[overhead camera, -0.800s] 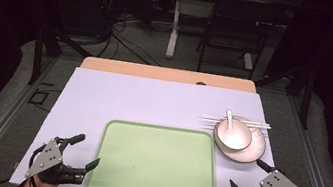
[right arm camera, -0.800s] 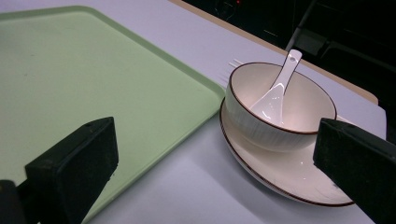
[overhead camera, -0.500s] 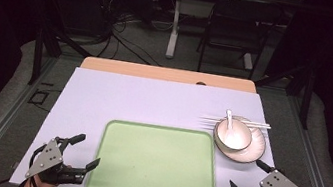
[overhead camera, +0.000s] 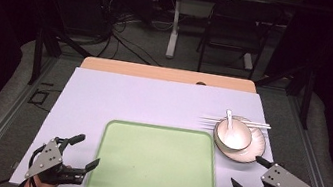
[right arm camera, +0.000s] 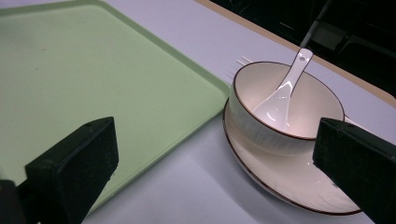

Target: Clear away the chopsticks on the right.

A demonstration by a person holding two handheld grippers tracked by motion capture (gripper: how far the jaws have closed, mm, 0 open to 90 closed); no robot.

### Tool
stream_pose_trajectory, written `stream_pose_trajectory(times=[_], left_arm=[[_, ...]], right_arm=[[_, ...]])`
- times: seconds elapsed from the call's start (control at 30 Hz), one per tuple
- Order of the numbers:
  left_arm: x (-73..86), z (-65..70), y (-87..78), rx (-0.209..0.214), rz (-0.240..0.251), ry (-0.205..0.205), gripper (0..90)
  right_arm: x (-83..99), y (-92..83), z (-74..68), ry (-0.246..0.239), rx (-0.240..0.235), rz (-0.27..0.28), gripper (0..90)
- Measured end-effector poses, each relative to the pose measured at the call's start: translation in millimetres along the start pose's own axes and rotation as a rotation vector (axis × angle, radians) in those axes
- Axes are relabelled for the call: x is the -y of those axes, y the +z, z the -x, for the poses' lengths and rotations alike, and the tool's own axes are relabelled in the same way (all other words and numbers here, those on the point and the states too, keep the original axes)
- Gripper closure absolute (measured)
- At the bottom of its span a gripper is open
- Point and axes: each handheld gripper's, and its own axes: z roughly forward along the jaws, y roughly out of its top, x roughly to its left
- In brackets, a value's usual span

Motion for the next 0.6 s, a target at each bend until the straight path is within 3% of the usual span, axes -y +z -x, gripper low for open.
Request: stream_pose_trajectory(times=[0.2, 0.47, 0.6], left_arm=[[0.1, -0.1, 0.1, -0.002, -0.004, 0.001, 15.4], [0.2, -0.1, 0.0, -0.001, -0.003, 0.001, 15.4], [0.3, -0.5, -0.6, -0.002, 0.000, 0.002, 15.4]], right_arm=[[-4.7, 4.5, 10.6, -0.015, 0.027, -0.058, 0.0], [-13.2, 10.1, 18.3, 0.006, -0.009, -0.103, 0.0], [-21.7, 13.8, 29.9, 0.029, -0.036, -0.118, 0.0]])
